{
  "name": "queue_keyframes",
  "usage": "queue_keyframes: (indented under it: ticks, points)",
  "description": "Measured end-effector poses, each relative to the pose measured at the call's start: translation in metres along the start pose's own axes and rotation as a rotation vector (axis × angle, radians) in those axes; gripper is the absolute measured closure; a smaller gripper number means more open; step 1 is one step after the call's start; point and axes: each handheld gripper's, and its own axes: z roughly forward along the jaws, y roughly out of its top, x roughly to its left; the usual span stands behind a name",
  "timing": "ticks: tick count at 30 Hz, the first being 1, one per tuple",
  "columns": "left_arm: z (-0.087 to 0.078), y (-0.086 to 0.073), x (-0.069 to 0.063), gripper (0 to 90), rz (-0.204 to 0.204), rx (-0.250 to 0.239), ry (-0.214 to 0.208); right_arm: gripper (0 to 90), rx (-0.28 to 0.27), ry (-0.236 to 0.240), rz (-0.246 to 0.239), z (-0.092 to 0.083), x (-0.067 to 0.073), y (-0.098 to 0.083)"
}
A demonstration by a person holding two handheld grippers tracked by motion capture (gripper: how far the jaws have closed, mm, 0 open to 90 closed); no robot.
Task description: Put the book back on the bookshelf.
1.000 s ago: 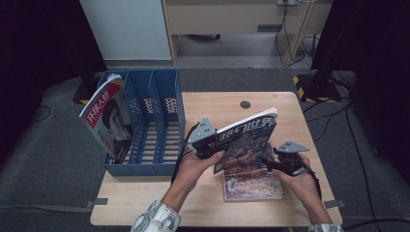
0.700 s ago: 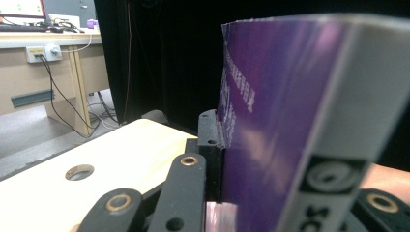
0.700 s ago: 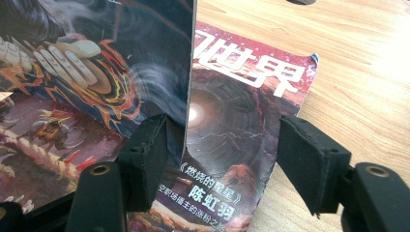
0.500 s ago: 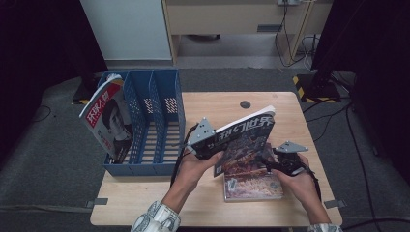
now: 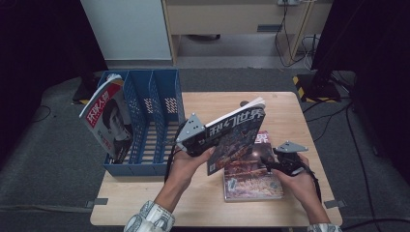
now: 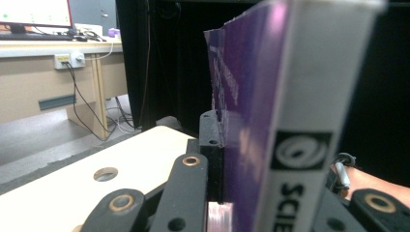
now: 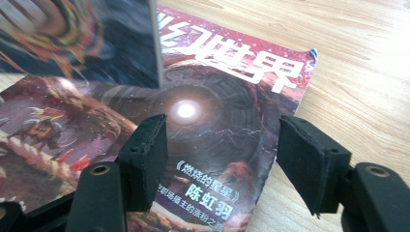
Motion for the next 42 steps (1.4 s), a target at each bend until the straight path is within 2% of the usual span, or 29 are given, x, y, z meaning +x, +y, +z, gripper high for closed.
queue_keyframes:
  ticks: [4, 7, 11, 17, 19, 22, 26, 29, 35, 42]
  points:
    - [-0.008, 0.005, 0.001, 82.6, 0.002, -0.011, 0.010, 35.4, -0.010, -0.015, 0.019, 0.000, -0.003, -0.002]
    - [-0.014, 0.008, 0.002, 82.6, -0.002, -0.021, 0.018, 33.7, -0.010, -0.043, 0.054, -0.002, -0.008, -0.004]
    - [-0.021, 0.012, 0.004, 82.5, 0.004, -0.024, 0.029, 30.1, -0.029, -0.105, 0.097, -0.005, -0.019, -0.007]
    - [-0.031, 0.019, 0.004, 82.6, 0.008, -0.029, 0.045, 29.0, 0.011, -0.212, 0.216, -0.009, -0.042, -0.021]
    - [-0.034, 0.022, 0.005, 82.6, 0.010, -0.031, 0.053, 29.0, 0.020, -0.229, 0.253, -0.010, -0.050, -0.027]
    - [-0.038, 0.026, 0.006, 82.6, 0.008, -0.040, 0.056, 28.9, 0.048, -0.239, 0.280, -0.008, -0.059, -0.036]
    - [-0.043, 0.030, 0.007, 82.5, 0.013, -0.046, 0.063, 28.9, 0.061, -0.255, 0.287, -0.007, -0.062, -0.040]
    - [-0.047, 0.034, 0.007, 82.6, 0.016, -0.046, 0.070, 28.9, 0.074, -0.258, 0.262, -0.005, -0.062, -0.042]
    - [-0.057, 0.041, 0.009, 82.6, 0.015, -0.061, 0.083, 28.5, 0.100, -0.254, 0.251, -0.001, -0.062, -0.046]
    - [-0.068, 0.049, 0.012, 82.6, 0.023, -0.068, 0.104, 26.1, 0.071, -0.248, 0.247, 0.000, -0.061, -0.049]
